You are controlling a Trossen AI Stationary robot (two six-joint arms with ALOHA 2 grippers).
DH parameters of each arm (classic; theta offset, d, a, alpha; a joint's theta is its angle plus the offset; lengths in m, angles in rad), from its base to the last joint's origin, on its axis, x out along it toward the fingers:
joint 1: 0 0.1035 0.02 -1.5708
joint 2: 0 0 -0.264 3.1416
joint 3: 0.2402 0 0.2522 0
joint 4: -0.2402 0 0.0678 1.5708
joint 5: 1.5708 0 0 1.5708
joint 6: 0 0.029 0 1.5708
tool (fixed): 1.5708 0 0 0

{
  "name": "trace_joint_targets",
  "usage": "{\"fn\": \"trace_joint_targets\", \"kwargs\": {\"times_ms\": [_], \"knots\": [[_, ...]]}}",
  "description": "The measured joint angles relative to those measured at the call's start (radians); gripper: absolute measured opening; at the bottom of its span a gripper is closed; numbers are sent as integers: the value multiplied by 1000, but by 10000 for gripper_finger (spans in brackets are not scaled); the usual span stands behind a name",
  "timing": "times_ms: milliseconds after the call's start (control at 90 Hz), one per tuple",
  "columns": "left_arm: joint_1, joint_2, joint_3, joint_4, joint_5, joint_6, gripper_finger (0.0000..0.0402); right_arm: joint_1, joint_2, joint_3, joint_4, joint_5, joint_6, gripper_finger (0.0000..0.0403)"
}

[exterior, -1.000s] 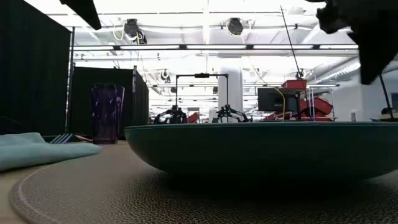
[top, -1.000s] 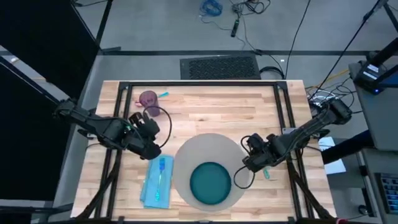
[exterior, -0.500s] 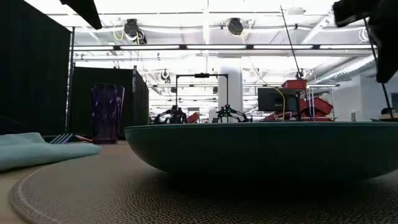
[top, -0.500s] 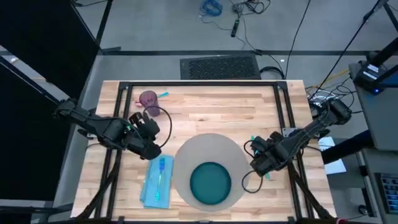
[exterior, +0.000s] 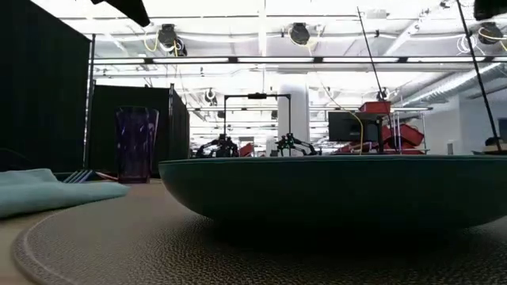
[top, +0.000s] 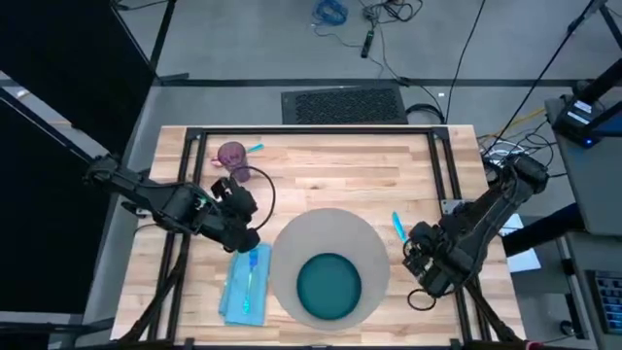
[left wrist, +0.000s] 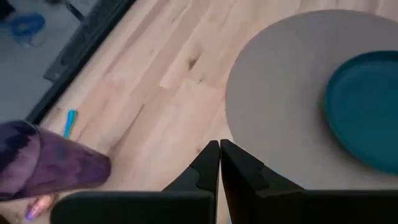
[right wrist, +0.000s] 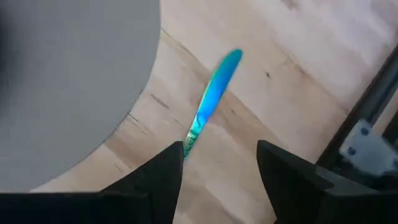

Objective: Set table place
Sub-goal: Move the blue knife from the top of the gray mat

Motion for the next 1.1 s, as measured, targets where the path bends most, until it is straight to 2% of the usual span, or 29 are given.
{"fn": "trace_joint_targets", "kwargs": {"times_ms": [211,389,478,600,867,922,1011,1100], "knots": [[0,0,0,9,-32,61,0,-8,-70,-140,220,-27,68,189],[0,0,0,11,-103,60,0,-60,-136,-173,245,-23,62,189],[4,0,0,17,-133,60,0,-95,-160,-199,314,-61,94,189],[14,0,0,17,-159,63,0,-137,-154,-253,445,-76,116,189],[15,0,-3,17,-227,105,0,-189,-111,-302,480,-134,137,188],[11,0,-21,24,-265,121,0,-189,-108,-302,505,-133,135,186],[-9,-7,-83,78,-393,134,0,-188,-103,-302,520,-133,135,180],[-44,-46,-157,102,-420,86,0,-188,-100,-302,529,-131,124,175]]}}
